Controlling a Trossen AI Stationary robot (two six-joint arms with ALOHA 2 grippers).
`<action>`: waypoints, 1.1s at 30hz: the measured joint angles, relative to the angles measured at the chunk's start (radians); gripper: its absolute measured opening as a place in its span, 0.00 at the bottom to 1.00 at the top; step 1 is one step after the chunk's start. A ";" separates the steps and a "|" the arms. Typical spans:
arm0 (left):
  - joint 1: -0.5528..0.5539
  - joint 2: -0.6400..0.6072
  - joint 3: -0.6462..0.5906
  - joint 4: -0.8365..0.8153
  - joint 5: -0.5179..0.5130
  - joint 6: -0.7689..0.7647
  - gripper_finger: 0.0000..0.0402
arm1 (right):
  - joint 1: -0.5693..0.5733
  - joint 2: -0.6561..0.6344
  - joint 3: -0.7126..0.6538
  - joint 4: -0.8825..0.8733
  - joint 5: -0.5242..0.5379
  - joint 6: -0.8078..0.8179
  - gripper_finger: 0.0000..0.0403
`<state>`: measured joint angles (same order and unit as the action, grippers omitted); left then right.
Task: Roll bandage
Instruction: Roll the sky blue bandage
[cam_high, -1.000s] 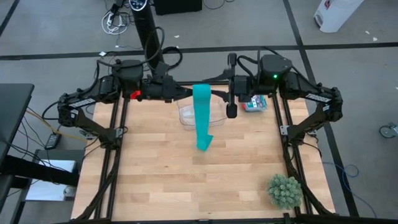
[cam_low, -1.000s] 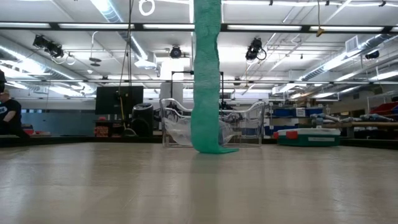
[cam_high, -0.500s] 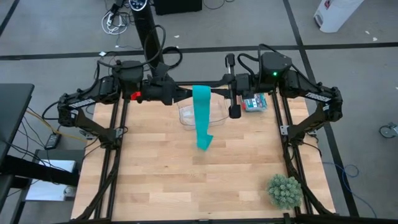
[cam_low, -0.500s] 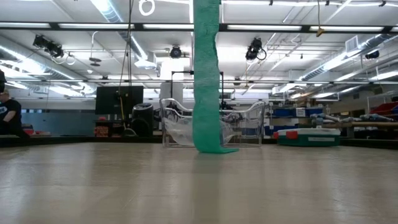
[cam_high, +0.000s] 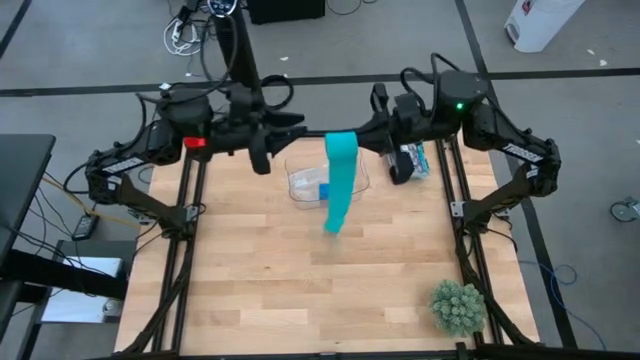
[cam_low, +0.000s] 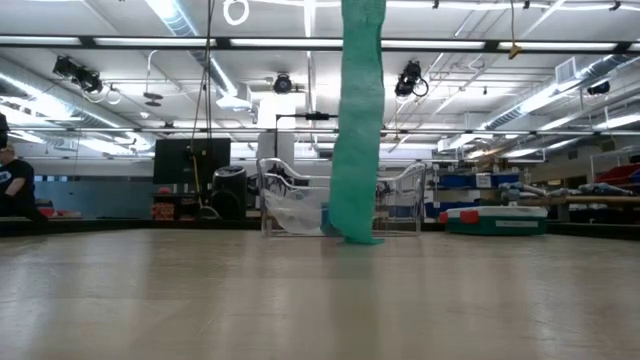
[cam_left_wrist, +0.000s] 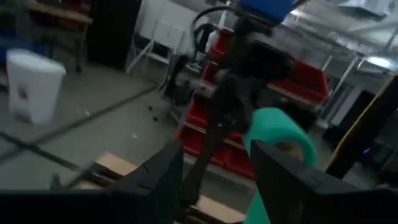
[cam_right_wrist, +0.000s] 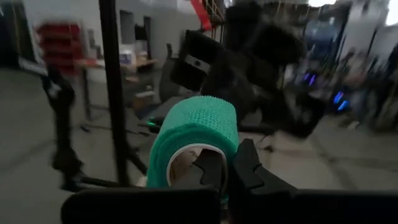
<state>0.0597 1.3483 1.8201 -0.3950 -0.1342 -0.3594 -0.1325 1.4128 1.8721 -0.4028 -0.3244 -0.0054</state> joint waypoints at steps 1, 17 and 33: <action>0.000 -0.004 -0.001 0.000 0.000 0.040 0.48 | -0.012 0.000 0.000 0.001 -0.019 0.056 0.00; -0.118 0.018 -0.001 -0.022 -0.140 0.451 0.48 | -0.174 0.091 0.000 -0.017 -0.439 0.808 0.00; -0.141 0.020 -0.001 -0.165 -0.300 0.525 0.48 | -0.203 0.126 0.000 -0.007 -0.354 1.024 0.00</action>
<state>-0.0814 1.3682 1.8194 -0.5603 -0.4339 0.1656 -0.3351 1.5391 1.8721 -0.4103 -0.6786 1.0182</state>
